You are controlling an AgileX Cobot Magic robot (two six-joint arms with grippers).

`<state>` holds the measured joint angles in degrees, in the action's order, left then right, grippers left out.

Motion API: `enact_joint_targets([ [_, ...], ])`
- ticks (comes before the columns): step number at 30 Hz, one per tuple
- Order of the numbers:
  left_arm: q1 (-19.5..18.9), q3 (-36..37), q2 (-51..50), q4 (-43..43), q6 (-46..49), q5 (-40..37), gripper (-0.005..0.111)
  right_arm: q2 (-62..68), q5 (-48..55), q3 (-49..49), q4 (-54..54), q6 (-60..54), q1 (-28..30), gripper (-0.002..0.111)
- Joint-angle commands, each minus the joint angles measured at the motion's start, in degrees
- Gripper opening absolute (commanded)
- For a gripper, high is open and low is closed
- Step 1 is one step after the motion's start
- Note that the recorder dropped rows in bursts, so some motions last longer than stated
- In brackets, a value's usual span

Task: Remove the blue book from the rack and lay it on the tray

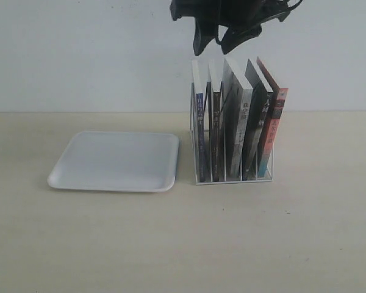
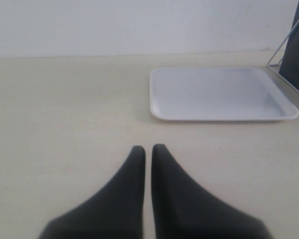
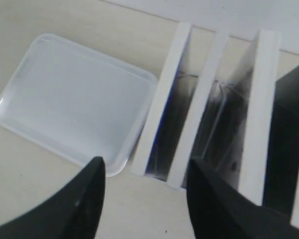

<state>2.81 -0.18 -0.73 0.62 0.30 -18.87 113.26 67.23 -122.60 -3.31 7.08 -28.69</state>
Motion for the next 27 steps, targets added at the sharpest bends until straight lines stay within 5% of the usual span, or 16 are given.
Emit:
enact_joint_targets([
  [1,-0.2,0.2,0.3,0.0,0.2,0.8,0.004,0.7,0.0,-0.2,2.2,0.1,-3.0,0.049],
  [27,-0.2,0.2,0.3,0.0,0.2,0.8,0.004,6.8,-2.4,-0.2,7.5,7.6,-4.6,0.049],
])
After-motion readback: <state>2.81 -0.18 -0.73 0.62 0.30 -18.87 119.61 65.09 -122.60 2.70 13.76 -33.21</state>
